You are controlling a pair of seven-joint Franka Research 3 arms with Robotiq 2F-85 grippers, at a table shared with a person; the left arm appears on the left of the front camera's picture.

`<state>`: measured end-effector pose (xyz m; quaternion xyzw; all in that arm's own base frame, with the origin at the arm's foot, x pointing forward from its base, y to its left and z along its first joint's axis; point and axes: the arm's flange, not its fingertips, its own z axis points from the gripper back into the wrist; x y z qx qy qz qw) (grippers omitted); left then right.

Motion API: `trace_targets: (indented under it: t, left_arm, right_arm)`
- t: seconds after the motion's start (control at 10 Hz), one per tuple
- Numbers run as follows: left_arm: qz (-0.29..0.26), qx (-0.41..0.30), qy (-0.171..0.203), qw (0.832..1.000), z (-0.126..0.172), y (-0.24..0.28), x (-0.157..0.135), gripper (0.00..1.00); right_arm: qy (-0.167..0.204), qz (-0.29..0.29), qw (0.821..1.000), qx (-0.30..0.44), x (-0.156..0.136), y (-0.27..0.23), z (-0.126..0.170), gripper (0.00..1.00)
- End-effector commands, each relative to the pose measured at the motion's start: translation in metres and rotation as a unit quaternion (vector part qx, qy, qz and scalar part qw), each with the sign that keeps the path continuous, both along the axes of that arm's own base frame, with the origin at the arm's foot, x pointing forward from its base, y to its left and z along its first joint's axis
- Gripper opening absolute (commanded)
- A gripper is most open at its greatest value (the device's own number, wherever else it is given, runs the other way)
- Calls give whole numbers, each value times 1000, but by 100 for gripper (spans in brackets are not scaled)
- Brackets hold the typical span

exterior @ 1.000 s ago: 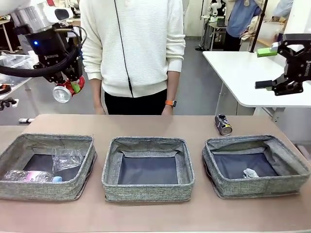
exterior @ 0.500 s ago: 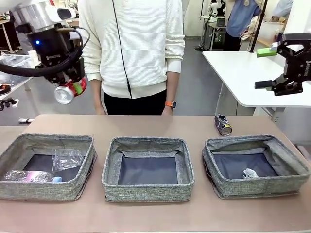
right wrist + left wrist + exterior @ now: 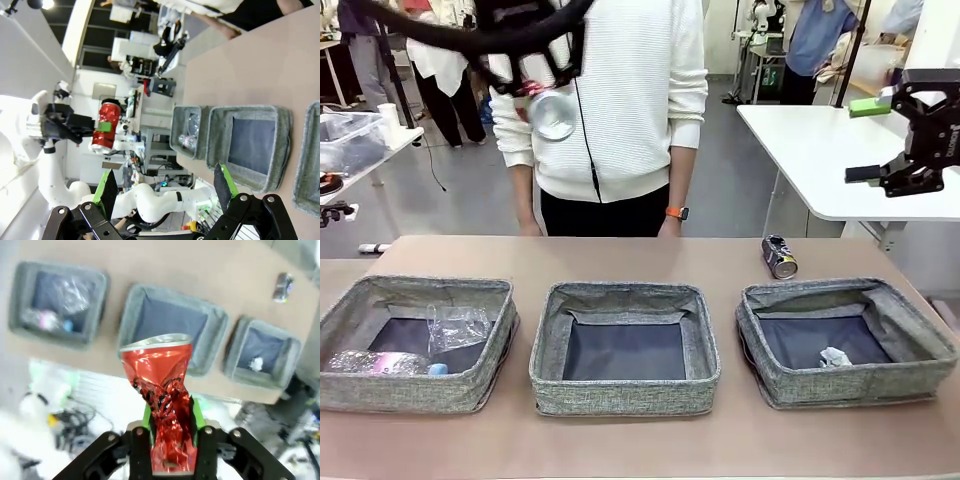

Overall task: Sort the waste into the appropriate baskets.
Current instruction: Pick up the waste item pointed out by the person.

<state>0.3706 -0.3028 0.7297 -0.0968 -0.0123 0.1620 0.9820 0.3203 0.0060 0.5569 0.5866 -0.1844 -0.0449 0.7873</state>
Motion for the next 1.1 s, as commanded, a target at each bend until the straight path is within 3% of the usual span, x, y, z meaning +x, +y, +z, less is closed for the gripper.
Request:
trace_targets:
  t: [0.0,0.2,0.4,1.0]
  left_arm:
    - [14,1,22,1000,36,-27,29,33]
    - [3,-19,16,1000,41,-34,28,33]
    - [-4,-22,39,999,28,-36,32,33]
    - [-2,-27,28,999,26,-37,33,33]
  right_arm:
    - [9,-2,1000,3,0,1,3,100]
    - [9,-2,1000,3,0,1,3,100]
    - [9,-2,1000,3,0,1,3,100]
    - [9,-2,1000,3,0,1,3,100]
